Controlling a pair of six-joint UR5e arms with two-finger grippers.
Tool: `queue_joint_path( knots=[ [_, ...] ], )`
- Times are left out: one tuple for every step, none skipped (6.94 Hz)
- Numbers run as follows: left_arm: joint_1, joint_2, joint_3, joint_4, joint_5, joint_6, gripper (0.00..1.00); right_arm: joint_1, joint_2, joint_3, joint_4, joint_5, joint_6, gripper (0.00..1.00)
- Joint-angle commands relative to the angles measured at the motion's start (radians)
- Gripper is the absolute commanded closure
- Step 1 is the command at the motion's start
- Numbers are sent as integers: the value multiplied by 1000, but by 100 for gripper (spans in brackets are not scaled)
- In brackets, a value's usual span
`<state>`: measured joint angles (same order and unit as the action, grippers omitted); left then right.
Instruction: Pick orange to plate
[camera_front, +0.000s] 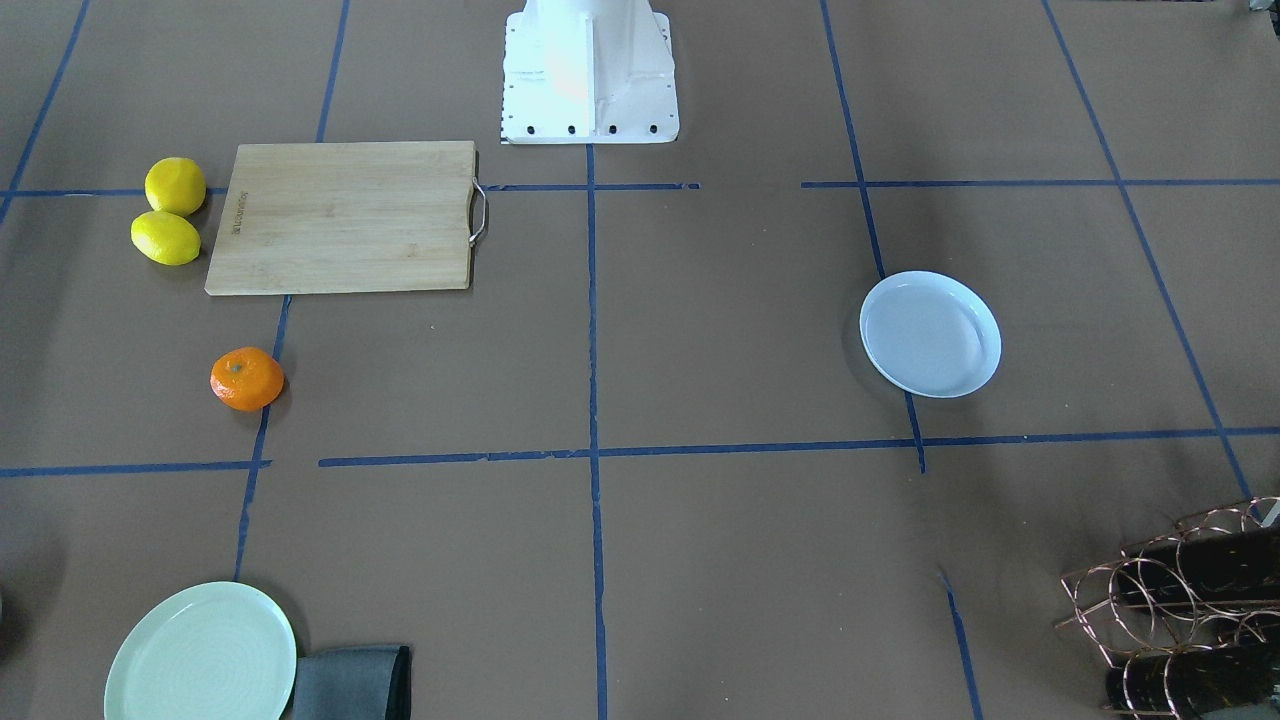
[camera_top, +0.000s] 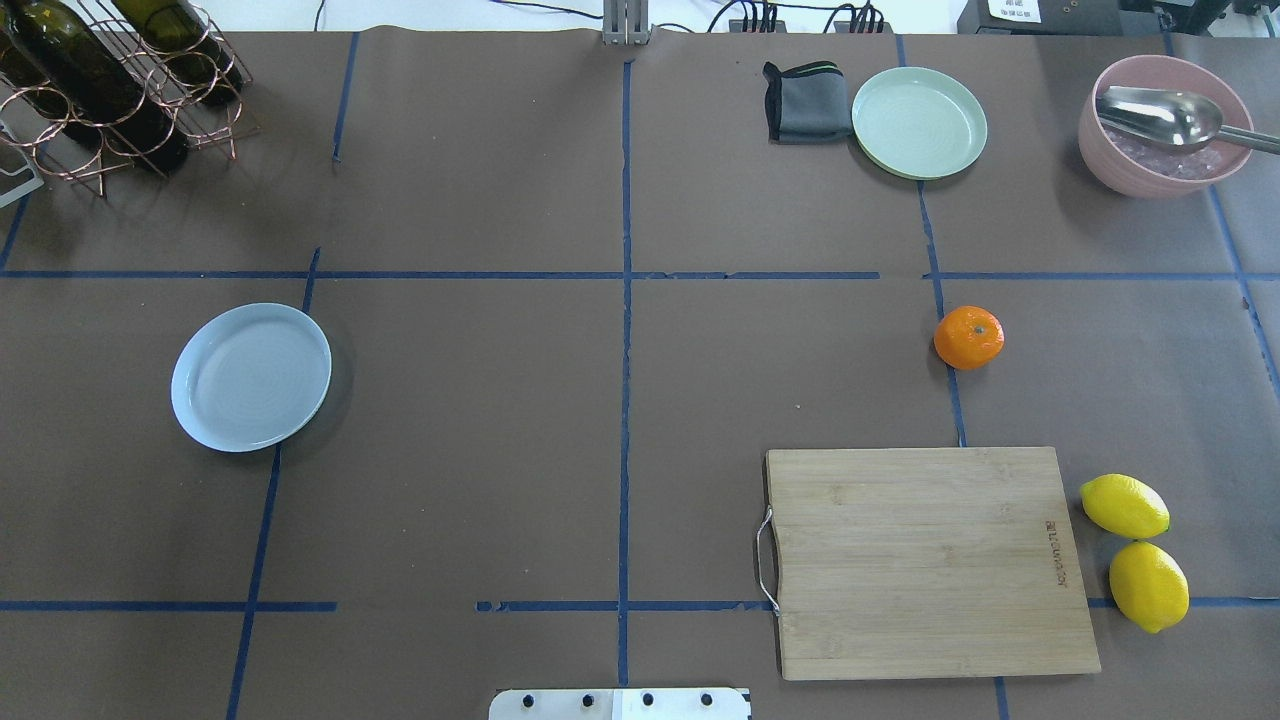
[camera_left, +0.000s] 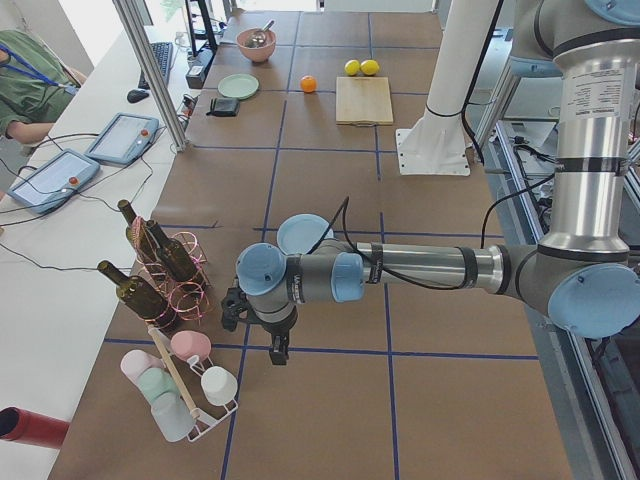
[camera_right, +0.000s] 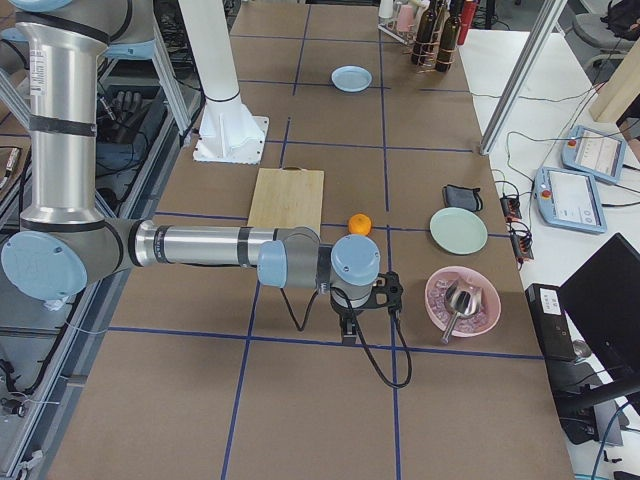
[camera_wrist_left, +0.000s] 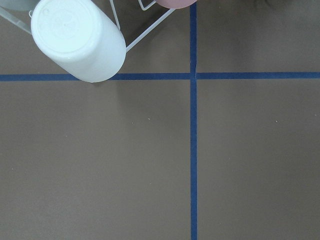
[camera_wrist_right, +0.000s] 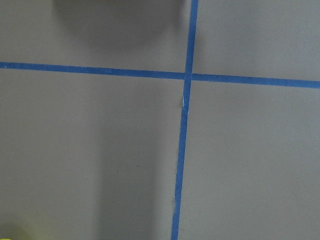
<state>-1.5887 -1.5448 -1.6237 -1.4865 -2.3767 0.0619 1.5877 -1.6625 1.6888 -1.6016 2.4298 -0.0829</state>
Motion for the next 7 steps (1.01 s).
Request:
queue_joint_path(
  knots=[
    [-1,-1,-11,0,-6,12,0,0,-5,0,2,0,2,0],
    [-1,-17,-25,-1,-6,16,0,0,-8,2,2,6,2,0],
    [3,-53,-31,-3,-7,16,0,0,-6,17,2,9,-1,0],
    [3,-124,-6,0,-7,15,0,0,-11,47,2,14,-9,0],
    [30,-153,20,-35,-7,16,0,-2,-6,75,0,14,-3,0],
    [102,-140,18,-135,-6,12,0,-14,19,90,2,9,2,0],
    [143,-152,22,-196,-4,4,0,-14,74,86,-10,18,27,0]
  ],
)
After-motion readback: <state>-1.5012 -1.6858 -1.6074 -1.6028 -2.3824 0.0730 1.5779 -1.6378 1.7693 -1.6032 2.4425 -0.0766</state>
